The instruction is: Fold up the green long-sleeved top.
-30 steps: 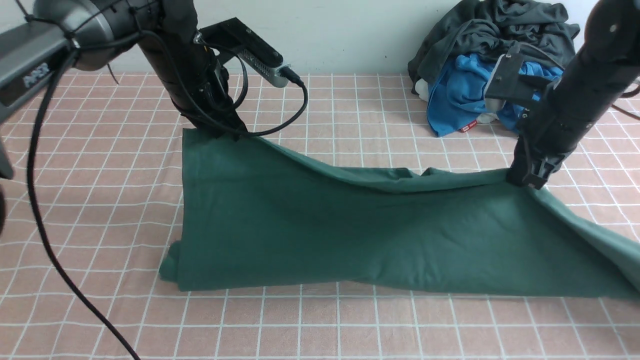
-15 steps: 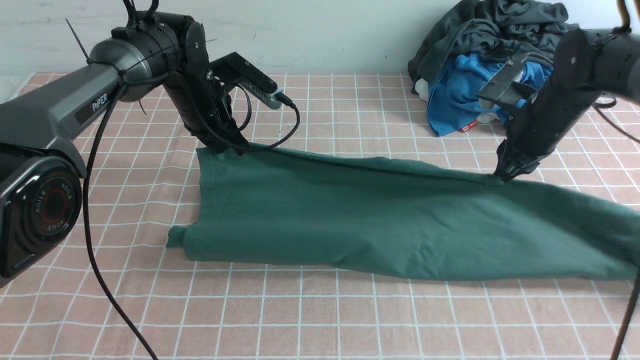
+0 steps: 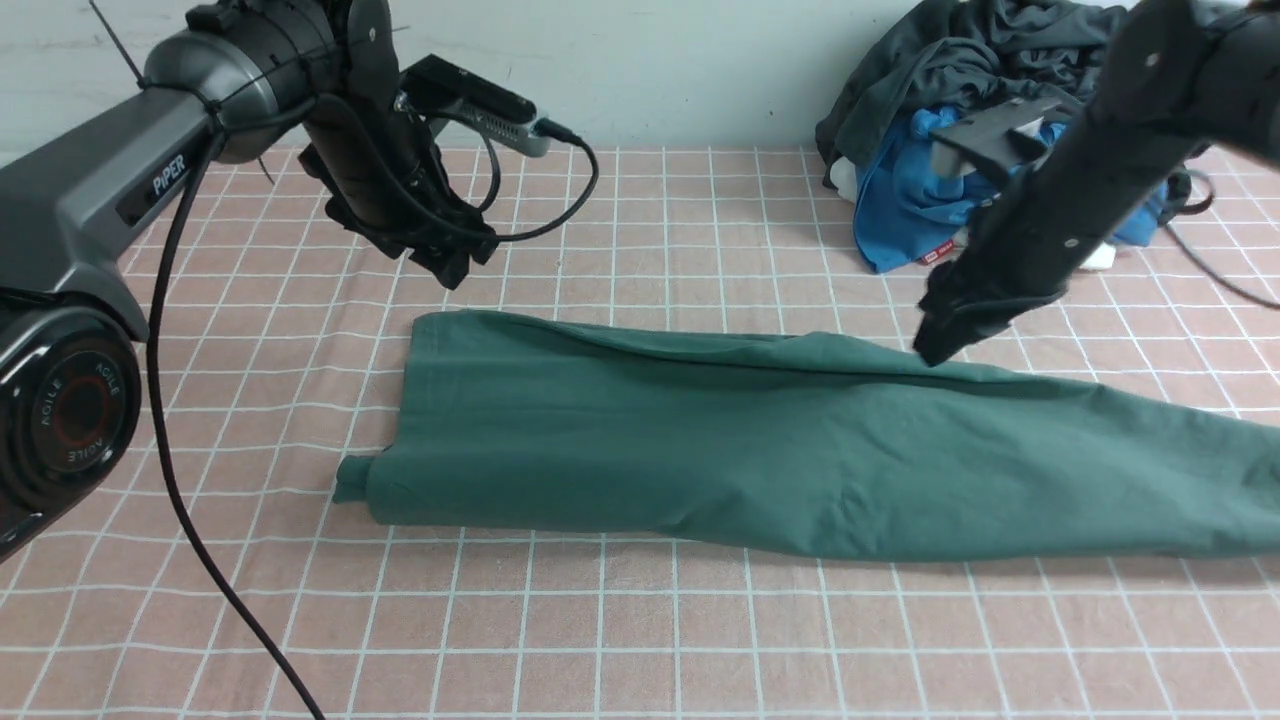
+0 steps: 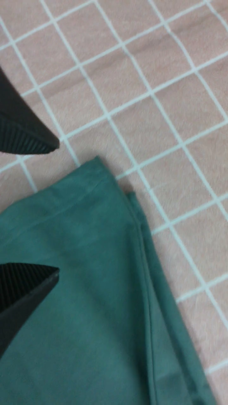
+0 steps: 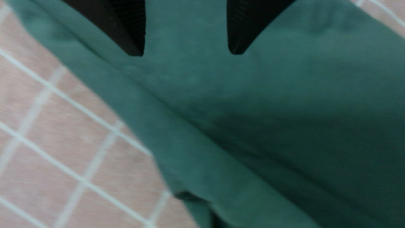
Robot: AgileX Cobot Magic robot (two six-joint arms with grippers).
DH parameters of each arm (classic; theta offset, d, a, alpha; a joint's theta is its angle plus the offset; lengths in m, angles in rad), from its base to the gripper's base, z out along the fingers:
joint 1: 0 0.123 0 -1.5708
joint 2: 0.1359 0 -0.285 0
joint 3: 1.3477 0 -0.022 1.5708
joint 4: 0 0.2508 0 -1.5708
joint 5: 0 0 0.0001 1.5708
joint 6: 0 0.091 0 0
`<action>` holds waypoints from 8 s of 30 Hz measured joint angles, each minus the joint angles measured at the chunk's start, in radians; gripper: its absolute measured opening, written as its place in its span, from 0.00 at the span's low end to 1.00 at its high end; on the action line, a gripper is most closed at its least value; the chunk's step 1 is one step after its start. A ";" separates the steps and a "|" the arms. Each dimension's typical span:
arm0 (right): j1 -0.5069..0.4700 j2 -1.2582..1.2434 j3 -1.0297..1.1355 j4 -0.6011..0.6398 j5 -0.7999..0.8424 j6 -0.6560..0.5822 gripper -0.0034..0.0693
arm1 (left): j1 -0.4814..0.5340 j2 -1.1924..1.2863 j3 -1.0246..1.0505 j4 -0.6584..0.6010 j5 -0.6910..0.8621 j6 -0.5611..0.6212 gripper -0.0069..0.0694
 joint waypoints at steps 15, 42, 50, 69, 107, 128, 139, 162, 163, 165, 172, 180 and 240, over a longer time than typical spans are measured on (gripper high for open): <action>0.126 0.180 -0.009 -0.230 -0.436 0.386 0.35 | -0.095 -0.023 0.087 -0.040 0.088 -0.005 0.11; -0.233 -0.386 0.442 -0.296 -0.217 0.396 0.35 | -0.086 -0.207 0.699 -0.057 -0.017 0.026 0.09; -0.509 -0.370 0.616 -0.296 -0.288 0.461 0.50 | -0.073 -0.207 0.699 -0.068 -0.027 0.025 0.09; -0.565 -0.193 0.617 -0.192 -0.380 0.452 0.72 | -0.065 -0.207 0.699 -0.083 -0.029 0.030 0.09; 0.191 -0.461 0.183 -0.234 -0.373 0.392 0.08 | 0.041 -0.760 0.704 -0.013 -0.015 0.022 0.09; 0.480 -0.020 0.048 -0.020 -0.469 0.259 0.53 | 0.041 -0.817 0.712 -0.006 0.010 0.010 0.09; 0.335 0.007 -0.033 -0.217 -0.248 0.354 0.75 | 0.041 -0.817 0.712 -0.006 0.004 0.010 0.09; 0.470 0.062 -0.130 -0.133 -0.136 0.263 0.65 | 0.041 -0.817 0.712 -0.006 -0.003 0.010 0.09; 0.470 0.076 -0.130 -0.108 -0.164 0.263 0.64 | 0.041 -0.817 0.712 -0.006 -0.003 0.010 0.09; 0.470 0.106 -0.130 -0.063 -0.197 0.263 0.63 | 0.041 -0.817 0.712 -0.006 -0.003 0.010 0.09; 0.469 0.225 -0.130 -0.001 -0.350 0.263 0.61 | 0.041 -0.817 0.712 -0.006 -0.011 0.003 0.09; 0.425 0.163 -0.276 -0.019 -0.267 0.264 0.61 | 0.041 -0.834 0.724 -0.007 -0.038 -0.007 0.09; 0.271 -1.454 0.897 0.017 -0.694 0.126 0.03 | 0.041 -2.268 1.748 0.085 -0.472 -0.316 0.09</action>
